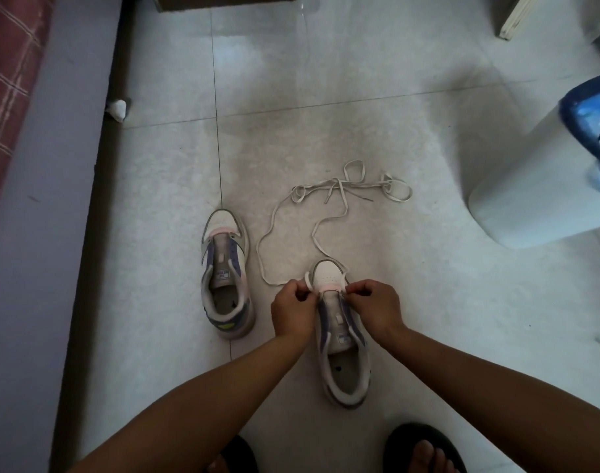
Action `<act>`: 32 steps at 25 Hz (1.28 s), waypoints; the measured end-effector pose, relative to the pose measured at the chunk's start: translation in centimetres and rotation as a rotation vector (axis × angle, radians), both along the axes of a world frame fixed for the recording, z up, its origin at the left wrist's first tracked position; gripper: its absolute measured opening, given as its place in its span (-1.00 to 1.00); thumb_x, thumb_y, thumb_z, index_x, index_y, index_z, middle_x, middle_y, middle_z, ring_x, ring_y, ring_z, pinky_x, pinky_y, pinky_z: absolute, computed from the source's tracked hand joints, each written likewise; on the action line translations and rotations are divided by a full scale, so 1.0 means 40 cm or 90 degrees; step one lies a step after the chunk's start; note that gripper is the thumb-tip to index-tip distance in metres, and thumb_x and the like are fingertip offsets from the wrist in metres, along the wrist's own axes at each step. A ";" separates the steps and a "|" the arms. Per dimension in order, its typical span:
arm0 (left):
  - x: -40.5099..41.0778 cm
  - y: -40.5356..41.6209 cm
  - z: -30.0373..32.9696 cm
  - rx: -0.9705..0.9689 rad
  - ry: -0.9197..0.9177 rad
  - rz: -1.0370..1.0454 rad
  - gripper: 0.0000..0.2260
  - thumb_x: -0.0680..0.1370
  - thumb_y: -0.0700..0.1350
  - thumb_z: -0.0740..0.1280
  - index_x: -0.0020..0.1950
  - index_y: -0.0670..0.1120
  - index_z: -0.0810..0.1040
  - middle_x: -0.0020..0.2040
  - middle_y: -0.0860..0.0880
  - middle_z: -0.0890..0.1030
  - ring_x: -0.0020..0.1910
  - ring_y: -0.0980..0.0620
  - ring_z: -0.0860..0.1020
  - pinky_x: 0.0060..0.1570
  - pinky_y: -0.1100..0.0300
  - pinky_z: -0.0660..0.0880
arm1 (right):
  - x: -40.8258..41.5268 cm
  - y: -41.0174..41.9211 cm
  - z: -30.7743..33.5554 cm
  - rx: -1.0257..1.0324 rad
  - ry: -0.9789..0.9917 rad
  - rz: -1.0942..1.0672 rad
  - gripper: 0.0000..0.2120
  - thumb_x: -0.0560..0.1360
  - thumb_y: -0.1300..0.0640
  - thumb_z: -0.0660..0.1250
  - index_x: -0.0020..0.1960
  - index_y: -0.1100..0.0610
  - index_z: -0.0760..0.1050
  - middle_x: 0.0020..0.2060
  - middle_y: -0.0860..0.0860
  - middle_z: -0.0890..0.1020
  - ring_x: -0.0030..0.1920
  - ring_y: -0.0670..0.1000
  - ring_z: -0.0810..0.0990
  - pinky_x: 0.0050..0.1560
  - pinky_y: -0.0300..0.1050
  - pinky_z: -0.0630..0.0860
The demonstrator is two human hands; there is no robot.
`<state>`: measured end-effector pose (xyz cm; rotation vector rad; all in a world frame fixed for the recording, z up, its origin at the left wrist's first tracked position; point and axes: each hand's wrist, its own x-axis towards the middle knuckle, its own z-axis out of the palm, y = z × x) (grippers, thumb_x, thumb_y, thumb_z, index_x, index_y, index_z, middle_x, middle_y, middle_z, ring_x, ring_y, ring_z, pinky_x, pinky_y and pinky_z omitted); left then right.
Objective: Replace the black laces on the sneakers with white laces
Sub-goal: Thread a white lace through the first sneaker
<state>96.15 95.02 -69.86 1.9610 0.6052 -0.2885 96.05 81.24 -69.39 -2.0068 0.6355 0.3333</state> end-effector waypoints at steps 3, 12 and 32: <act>-0.009 0.005 0.000 -0.026 0.009 0.003 -0.94 0.44 -0.20 0.42 -0.17 -0.17 0.57 -0.24 -0.03 0.62 -0.20 0.02 0.57 -0.18 0.19 0.48 | -0.009 0.006 -0.002 -0.024 -0.005 0.015 -0.88 0.46 0.28 0.35 -0.10 0.12 0.64 -0.18 -0.04 0.62 -0.14 -0.07 0.57 -0.08 -0.31 0.46; -0.056 -0.002 0.004 0.093 -0.054 -0.168 -0.85 0.56 -0.10 0.29 -0.02 -0.18 0.55 -0.03 -0.12 0.53 -0.10 0.03 0.48 -0.11 0.27 0.39 | -0.052 0.020 -0.005 -0.132 -0.112 0.166 -0.79 0.50 0.20 0.33 0.11 0.21 0.58 0.02 0.06 0.51 0.05 0.01 0.47 0.04 -0.26 0.39; -0.037 0.045 -0.007 0.055 -0.051 -0.279 -0.87 0.47 -0.29 0.34 -0.01 -0.21 0.60 -0.06 -0.11 0.52 -0.08 0.06 0.48 -0.11 0.40 0.32 | 0.002 0.045 0.069 -0.706 -0.215 0.749 -0.81 0.03 0.09 0.54 -0.44 0.08 0.57 -0.46 0.01 0.56 -0.37 0.06 0.57 -0.19 -0.01 0.57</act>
